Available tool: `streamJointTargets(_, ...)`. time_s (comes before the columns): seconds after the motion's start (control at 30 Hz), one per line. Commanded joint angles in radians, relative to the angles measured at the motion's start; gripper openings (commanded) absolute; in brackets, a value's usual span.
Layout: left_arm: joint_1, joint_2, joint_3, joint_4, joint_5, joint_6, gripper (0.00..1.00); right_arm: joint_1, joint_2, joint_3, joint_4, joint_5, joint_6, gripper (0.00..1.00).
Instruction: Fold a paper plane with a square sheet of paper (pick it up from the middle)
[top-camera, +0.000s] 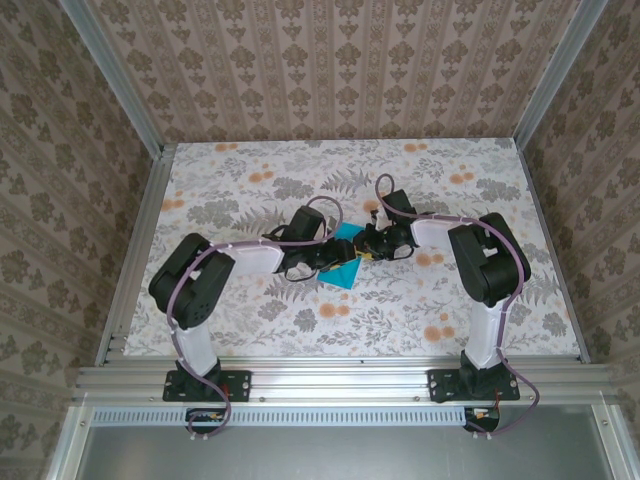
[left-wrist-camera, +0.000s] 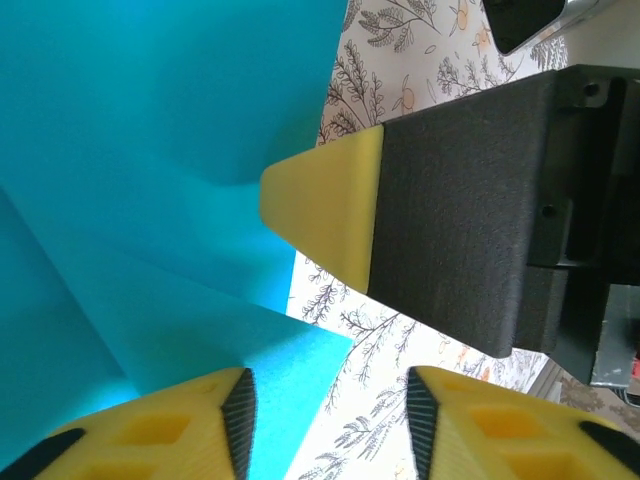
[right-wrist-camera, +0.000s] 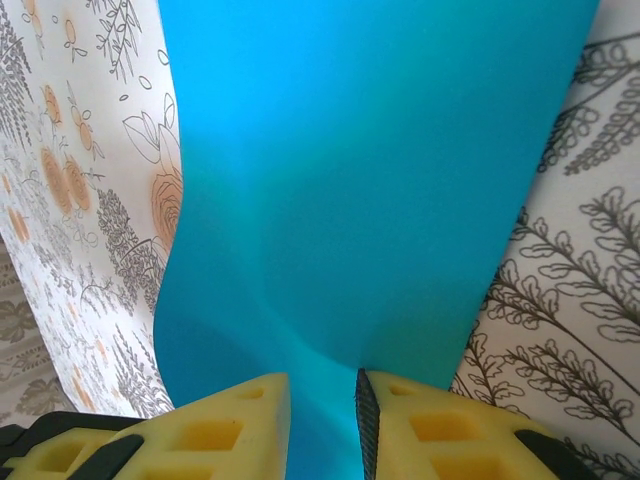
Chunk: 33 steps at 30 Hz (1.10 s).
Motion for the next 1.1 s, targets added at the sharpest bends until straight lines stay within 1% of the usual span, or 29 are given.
streamJointTargets(0.0,-0.002,0.017,0.019,0.024,0.013,0.0,0.39,-0.014,-0.015,-0.023,0.012,-0.039,0.023,0.27)
streamJointTargets(0.1,0.0,0.024,0.019,0.013,0.002,0.004,0.31,-0.02,-0.044,-0.021,0.027,-0.074,0.016,0.27)
streamJointTargets(0.17,-0.001,0.024,0.017,0.008,-0.005,0.007,0.27,-0.024,-0.064,-0.023,0.027,-0.091,0.002,0.28)
streamJointTargets(0.3,-0.001,0.027,0.014,-0.007,-0.018,0.014,0.22,-0.027,-0.102,-0.045,0.016,-0.12,-0.035,0.34)
streamJointTargets(0.4,-0.001,0.031,0.011,-0.009,-0.024,0.014,0.21,-0.027,-0.133,-0.075,0.007,-0.139,-0.062,0.38)
streamJointTargets(0.6,-0.001,0.035,0.007,-0.002,-0.026,0.01,0.19,-0.026,-0.181,-0.124,-0.03,-0.15,-0.106,0.39)
streamJointTargets(0.73,-0.001,0.037,0.006,0.0,-0.024,0.011,0.19,-0.026,-0.187,-0.13,-0.089,-0.101,-0.14,0.4)
streamJointTargets(0.83,0.0,0.037,0.005,0.002,-0.024,0.011,0.18,-0.027,-0.188,-0.136,-0.09,-0.084,-0.147,0.41)
streamJointTargets(0.97,-0.001,0.036,0.007,0.002,-0.023,0.011,0.18,-0.027,-0.17,-0.129,-0.095,-0.086,-0.15,0.41)
streamJointTargets(1.07,0.0,0.035,0.007,0.002,-0.023,0.011,0.18,-0.025,-0.16,-0.129,-0.083,-0.102,-0.149,0.37)
